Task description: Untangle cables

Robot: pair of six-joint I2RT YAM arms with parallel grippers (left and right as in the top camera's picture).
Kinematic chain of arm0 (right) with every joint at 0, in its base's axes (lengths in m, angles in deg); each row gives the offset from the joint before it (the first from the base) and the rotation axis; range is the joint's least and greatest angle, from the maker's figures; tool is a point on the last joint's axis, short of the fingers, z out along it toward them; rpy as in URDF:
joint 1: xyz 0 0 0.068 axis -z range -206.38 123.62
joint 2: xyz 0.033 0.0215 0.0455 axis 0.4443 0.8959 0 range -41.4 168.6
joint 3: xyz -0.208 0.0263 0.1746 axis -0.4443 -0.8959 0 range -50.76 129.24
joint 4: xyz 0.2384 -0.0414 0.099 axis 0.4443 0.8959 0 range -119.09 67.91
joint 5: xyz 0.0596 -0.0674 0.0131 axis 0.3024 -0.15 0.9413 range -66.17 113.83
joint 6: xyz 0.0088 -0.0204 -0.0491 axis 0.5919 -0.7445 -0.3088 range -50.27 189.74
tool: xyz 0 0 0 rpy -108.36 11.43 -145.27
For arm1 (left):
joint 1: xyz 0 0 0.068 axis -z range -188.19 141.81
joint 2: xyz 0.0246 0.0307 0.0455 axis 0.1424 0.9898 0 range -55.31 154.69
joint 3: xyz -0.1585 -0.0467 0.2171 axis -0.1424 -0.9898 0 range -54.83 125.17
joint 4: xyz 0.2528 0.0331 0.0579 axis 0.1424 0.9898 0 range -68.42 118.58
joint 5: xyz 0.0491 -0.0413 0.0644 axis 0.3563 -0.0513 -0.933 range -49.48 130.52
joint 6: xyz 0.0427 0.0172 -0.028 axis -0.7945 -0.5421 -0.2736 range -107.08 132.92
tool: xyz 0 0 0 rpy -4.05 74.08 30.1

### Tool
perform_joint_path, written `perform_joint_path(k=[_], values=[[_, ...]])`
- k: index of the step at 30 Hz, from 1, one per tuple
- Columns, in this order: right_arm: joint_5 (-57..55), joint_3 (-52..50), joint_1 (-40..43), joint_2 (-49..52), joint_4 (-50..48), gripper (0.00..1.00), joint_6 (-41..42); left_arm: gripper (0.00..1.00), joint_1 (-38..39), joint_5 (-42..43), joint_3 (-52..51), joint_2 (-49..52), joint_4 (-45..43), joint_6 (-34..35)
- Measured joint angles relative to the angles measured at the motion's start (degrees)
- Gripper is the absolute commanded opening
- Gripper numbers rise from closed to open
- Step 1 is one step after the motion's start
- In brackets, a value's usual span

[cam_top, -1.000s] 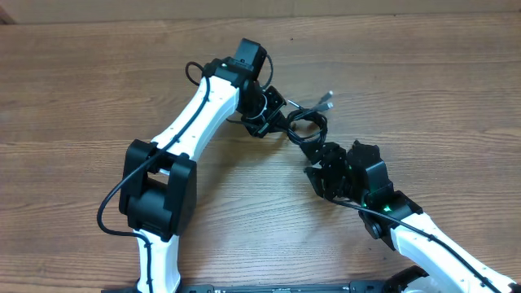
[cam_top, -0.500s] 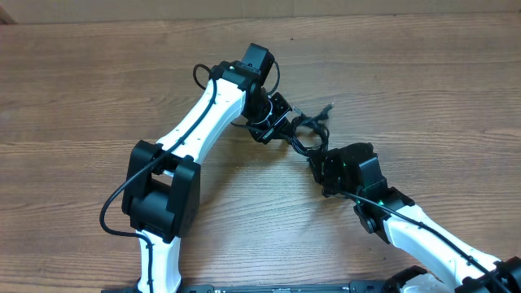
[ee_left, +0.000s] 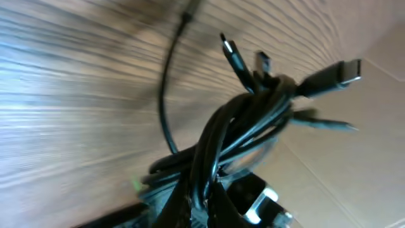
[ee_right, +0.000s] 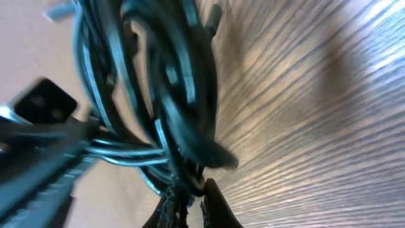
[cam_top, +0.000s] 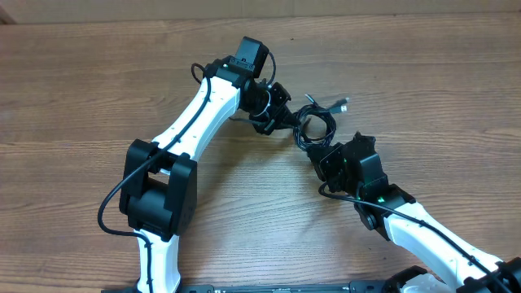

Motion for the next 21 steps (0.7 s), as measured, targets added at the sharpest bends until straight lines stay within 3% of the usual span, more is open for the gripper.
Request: perform_joint_path(k=[4, 10, 11, 12, 14, 16, 18, 21], values=[[0.00, -0.39, -0.61, 0.42, 7.39, 0.04, -3.17, 0.04, 0.00, 8.57, 0.15, 0.00, -3.52, 2.62], [0.02, -0.57, -0.61, 0.50, 8.50, 0.09, -4.37, 0.04, -0.17, 16.83, 0.15, 0.00, -3.26, 5.16], [0.31, -0.57, -0.61, 0.48, 8.48, 0.13, -4.52, 0.04, -0.44, 16.96, 0.15, 0.00, -3.04, 5.20], [1.01, -0.57, -0.61, 0.48, 8.50, 0.27, -4.50, 0.04, -0.52, 16.70, 0.15, 0.00, -2.84, 5.38], [2.12, -0.57, -0.61, 0.37, 8.50, 0.43, -4.50, 0.04, -0.68, 14.60, 0.15, 0.00, -2.78, 5.40], [4.48, -0.59, -0.59, -0.59, 8.52, 0.58, -4.66, 0.04, -0.81, 8.76, 0.15, 0.00, -2.75, 4.42], [6.01, -0.59, -0.59, -1.79, 8.52, 0.64, -4.72, 0.04, -0.90, 4.90, 0.15, 0.00, -2.60, 3.06], [7.61, -0.61, -0.59, -4.35, 8.41, 0.63, -2.25, 0.04, -0.92, -0.48, 0.15, 0.00, -2.58, 1.36]])
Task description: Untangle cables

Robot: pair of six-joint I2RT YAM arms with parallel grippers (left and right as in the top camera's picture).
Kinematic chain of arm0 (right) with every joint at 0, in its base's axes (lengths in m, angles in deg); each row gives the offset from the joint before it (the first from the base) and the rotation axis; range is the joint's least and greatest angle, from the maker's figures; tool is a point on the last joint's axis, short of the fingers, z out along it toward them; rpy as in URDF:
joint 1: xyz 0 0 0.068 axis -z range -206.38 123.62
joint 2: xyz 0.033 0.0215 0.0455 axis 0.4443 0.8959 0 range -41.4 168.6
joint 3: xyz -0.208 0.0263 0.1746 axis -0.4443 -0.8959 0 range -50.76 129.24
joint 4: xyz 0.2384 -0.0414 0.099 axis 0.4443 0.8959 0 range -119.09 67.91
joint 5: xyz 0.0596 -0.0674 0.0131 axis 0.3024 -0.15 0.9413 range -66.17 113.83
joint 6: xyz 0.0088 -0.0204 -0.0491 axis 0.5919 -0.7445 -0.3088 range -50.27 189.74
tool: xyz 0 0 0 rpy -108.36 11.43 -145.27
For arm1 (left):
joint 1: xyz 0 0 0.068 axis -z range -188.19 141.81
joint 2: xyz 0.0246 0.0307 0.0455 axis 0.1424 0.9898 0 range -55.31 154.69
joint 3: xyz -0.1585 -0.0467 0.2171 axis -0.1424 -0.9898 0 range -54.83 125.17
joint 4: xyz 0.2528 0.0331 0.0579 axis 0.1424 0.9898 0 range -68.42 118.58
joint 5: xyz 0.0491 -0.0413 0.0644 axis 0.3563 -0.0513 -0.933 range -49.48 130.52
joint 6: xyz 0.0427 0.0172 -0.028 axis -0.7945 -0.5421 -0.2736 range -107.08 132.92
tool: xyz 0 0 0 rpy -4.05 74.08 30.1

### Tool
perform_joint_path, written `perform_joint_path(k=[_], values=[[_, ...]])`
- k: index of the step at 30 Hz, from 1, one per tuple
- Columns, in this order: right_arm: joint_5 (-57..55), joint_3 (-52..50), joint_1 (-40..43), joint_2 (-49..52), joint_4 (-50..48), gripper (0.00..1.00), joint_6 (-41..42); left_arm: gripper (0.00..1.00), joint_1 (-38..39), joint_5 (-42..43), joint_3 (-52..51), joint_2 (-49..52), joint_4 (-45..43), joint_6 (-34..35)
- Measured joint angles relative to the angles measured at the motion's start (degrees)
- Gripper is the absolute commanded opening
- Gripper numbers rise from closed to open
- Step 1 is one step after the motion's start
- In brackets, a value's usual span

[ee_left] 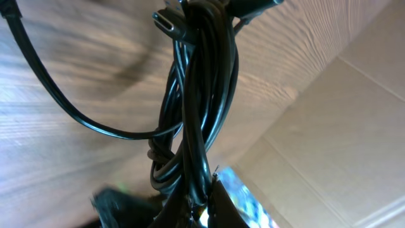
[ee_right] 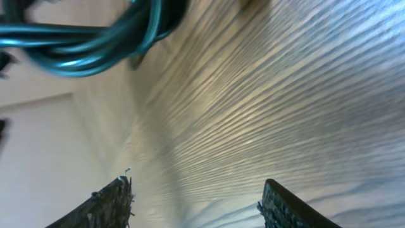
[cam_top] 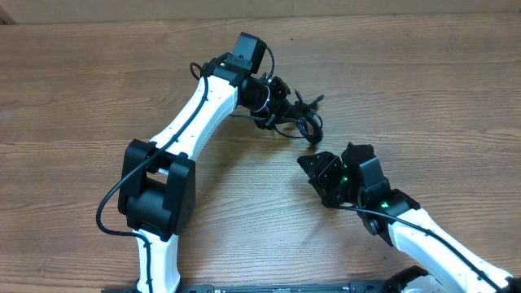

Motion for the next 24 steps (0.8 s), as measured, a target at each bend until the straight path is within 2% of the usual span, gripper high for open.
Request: perform_joint_path(k=[4, 9, 14, 20, 24], values=[[0.13, 0.00, -0.02, -0.76, -1.81, 0.62, 8.24, 0.04, 0.00, -3.06, 0.00, 0.00, 0.04, -1.68], [-3.52, 0.00, -0.02, -0.72, -2.47, 0.63, 28.00, 0.04, 0.02, -4.24, 0.00, 0.00, 0.17, -1.60], [-6.23, 0.00, 0.00, 1.25, -7.02, 0.63, 39.04, 0.04, 0.20, -4.55, 0.00, 0.00, 0.17, 0.17], [-7.85, -0.02, 0.00, 5.25, -12.63, 0.61, 41.38, 0.04, 1.92, -4.70, 0.00, 0.00, 0.13, 2.93], [-8.35, -0.02, 0.00, 8.37, -15.30, 0.51, 41.40, 0.04, 3.54, -4.70, 0.02, 0.00, 0.17, 3.50]])
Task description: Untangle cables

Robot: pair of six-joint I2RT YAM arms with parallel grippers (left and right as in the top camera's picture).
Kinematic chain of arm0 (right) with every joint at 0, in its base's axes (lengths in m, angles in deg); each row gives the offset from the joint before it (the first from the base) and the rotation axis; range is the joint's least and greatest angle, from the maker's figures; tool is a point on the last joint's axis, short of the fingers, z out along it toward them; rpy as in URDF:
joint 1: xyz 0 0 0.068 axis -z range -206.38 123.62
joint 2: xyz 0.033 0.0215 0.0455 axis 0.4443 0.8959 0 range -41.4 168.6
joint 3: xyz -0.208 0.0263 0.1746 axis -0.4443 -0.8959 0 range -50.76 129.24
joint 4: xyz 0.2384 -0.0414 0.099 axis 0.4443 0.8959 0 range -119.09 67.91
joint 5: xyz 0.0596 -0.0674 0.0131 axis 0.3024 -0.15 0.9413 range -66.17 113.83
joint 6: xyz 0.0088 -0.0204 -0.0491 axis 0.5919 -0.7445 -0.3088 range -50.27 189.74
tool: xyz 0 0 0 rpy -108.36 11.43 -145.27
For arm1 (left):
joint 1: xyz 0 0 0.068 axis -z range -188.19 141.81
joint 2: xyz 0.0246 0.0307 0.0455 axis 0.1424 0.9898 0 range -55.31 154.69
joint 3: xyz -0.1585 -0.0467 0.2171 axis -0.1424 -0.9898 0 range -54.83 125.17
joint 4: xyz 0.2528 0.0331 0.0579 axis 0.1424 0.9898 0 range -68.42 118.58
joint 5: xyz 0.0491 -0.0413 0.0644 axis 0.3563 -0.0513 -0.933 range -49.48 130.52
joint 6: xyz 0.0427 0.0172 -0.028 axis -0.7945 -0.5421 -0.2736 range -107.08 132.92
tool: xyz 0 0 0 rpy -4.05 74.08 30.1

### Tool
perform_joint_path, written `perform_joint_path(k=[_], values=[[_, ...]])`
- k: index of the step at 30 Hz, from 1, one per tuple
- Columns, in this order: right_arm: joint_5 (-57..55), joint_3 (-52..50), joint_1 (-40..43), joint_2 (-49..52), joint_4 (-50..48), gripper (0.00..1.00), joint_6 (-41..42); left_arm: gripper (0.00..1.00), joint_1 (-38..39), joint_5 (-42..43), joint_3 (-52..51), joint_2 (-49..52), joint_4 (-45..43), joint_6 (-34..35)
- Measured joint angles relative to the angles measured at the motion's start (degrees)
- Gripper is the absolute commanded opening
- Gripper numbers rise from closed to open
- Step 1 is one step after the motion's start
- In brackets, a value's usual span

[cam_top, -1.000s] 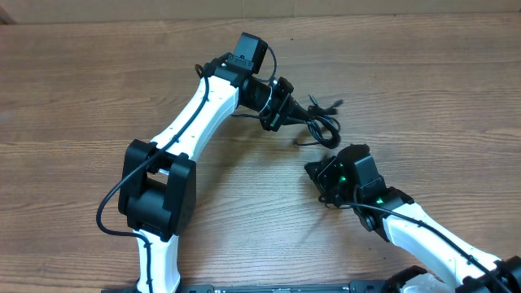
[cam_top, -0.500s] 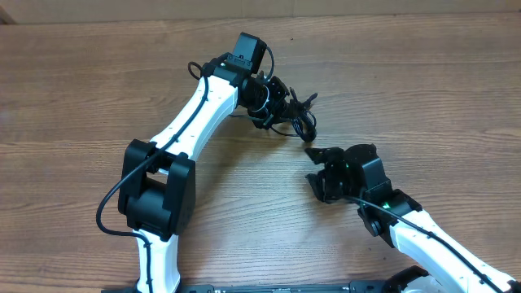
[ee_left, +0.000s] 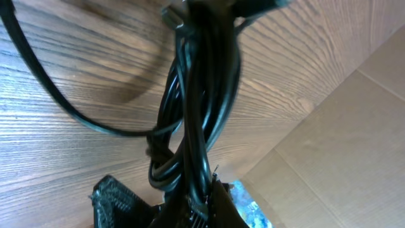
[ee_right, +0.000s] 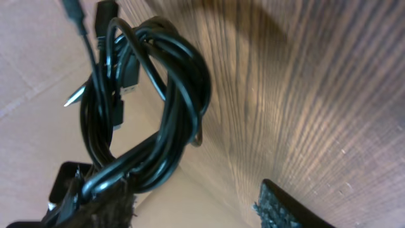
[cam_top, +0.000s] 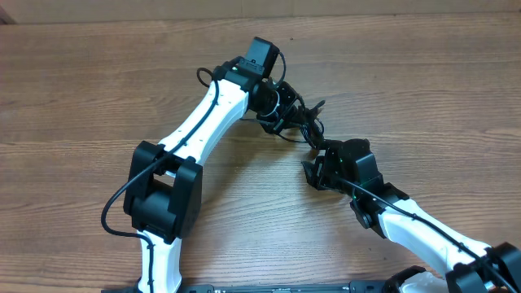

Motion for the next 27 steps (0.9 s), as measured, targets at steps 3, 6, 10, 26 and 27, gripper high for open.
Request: perform_joint_path(k=[3, 6, 10, 26, 27], values=[[-0.70, 0.02, 0.07, 1.66, -1.92, 0.41, 0.00, 0.04, 0.31, -0.24, -0.02, 0.00, 0.33, 0.07], [-1.46, 0.02, 0.04, 2.14, -2.01, 0.41, 0.02, 0.04, 0.31, -0.22, -0.02, 0.00, 1.46, 0.09], [-2.84, 0.02, 0.02, 2.23, -1.79, 0.42, -0.02, 0.04, 0.28, 0.15, 0.00, 0.00, 3.69, 0.33], [-8.44, 0.00, 0.52, 2.80, -2.16, 0.04, -0.09, 0.04, 1.42, 2.10, 0.00, 0.00, 5.60, 7.67], [-8.41, 0.00, 0.52, 2.80, -2.08, 0.04, -0.66, 0.04, 1.42, 1.88, 0.00, -0.02, 5.64, 7.78]])
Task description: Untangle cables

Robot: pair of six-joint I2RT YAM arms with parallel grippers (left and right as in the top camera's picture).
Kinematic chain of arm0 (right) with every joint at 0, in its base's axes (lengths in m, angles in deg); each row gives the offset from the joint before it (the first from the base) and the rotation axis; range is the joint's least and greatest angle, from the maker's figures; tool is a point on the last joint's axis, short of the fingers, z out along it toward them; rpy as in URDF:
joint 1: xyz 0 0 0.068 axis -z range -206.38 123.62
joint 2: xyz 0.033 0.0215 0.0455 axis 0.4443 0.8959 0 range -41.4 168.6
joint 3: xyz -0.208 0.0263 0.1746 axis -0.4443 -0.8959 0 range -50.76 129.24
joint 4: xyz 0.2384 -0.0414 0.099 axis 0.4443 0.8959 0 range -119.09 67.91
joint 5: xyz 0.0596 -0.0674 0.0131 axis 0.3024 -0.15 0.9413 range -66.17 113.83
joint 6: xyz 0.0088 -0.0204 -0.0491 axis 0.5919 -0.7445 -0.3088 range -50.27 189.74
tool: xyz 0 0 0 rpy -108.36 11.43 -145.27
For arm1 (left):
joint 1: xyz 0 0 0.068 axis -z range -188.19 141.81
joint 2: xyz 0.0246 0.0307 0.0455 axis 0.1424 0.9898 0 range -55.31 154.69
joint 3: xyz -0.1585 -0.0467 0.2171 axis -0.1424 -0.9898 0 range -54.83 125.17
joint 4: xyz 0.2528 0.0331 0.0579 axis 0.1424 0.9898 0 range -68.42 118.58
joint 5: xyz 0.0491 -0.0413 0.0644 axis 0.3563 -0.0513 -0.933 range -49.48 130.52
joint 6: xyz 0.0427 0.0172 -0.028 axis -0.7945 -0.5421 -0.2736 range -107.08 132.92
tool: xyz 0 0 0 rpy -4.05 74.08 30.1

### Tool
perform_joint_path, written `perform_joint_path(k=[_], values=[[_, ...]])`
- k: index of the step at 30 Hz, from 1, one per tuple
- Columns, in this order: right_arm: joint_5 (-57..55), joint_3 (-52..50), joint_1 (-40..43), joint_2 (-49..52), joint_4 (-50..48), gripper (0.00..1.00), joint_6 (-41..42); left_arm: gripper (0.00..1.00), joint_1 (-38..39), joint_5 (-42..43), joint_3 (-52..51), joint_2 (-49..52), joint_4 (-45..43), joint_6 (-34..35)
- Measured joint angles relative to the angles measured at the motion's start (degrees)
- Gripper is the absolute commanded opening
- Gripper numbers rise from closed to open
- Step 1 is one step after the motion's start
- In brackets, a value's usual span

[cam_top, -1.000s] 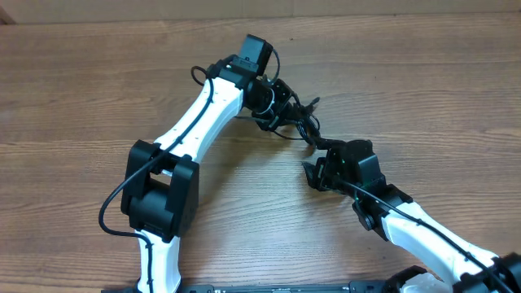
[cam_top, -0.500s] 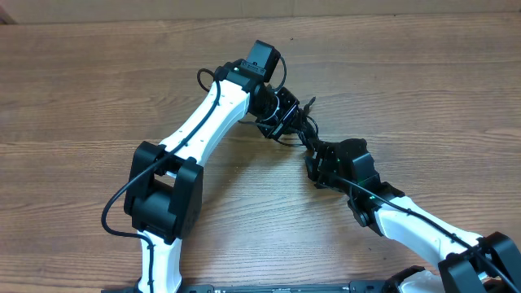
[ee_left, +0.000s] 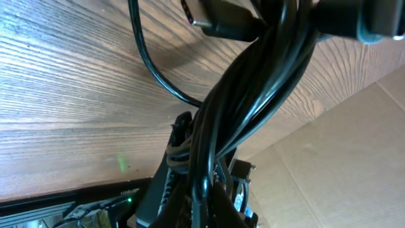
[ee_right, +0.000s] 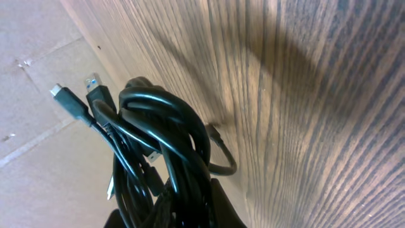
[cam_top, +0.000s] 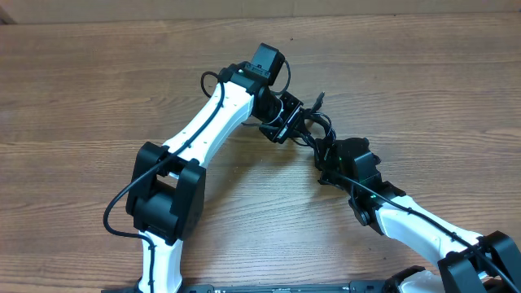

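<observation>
A knot of black cables [cam_top: 314, 130] hangs just above the wooden table between my two grippers. My left gripper [cam_top: 293, 124] holds it from the left. In the left wrist view the strands [ee_left: 253, 95] run up out of the shut left gripper [ee_left: 204, 206], with a plug [ee_left: 218, 22] at the top. My right gripper [cam_top: 327, 153] grips the bundle from below right. In the right wrist view the loops [ee_right: 158, 139] rise from the shut right gripper [ee_right: 190, 206], with USB plugs [ee_right: 93, 82] sticking out at the upper left.
The wooden table [cam_top: 98, 98] stretches to all sides. A cardboard wall [cam_top: 244, 6] stands along its far edge. One loose cable end [ee_right: 224, 164] curls down to the wood beside the bundle.
My right gripper was open just short of the bundle; now it is shut on the lower loops. The left gripper with the bundle has shifted slightly right and stays shut.
At first both grippers were shut on the bundle. Then the right gripper was open and away from it, nearer the front, while the left one kept hold. Later the open right gripper was close to the cables, and now it is shut on them.
</observation>
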Motion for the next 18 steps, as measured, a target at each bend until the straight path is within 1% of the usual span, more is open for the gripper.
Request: perform_joint_path(k=[2, 5, 10, 15, 18], values=[[-0.15, 0.02, 0.02, 0.00, 0.11, 0.04, -3.78, 0.04, -0.07, -0.20, -0.02, 0.00, 0.04, 0.20], [-0.39, 0.07, 0.20, 0.00, -0.13, 0.04, -12.39, 0.04, -0.68, -0.35, -0.02, 0.02, 0.00, 0.61], [1.16, 1.62, 0.33, -0.09, 1.70, 0.04, -29.55, 0.04, -2.56, -0.33, -0.26, 0.02, 0.00, 2.23], [4.81, 2.86, 0.55, -0.79, 4.55, 0.04, -38.51, 0.04, -4.50, 0.04, -1.07, 0.02, -1.14, 2.56], [9.46, 2.91, 0.66, -0.98, 7.85, 0.04, -43.25, 0.04, -6.49, 1.11, -1.18, 0.02, -4.83, 2.97]])
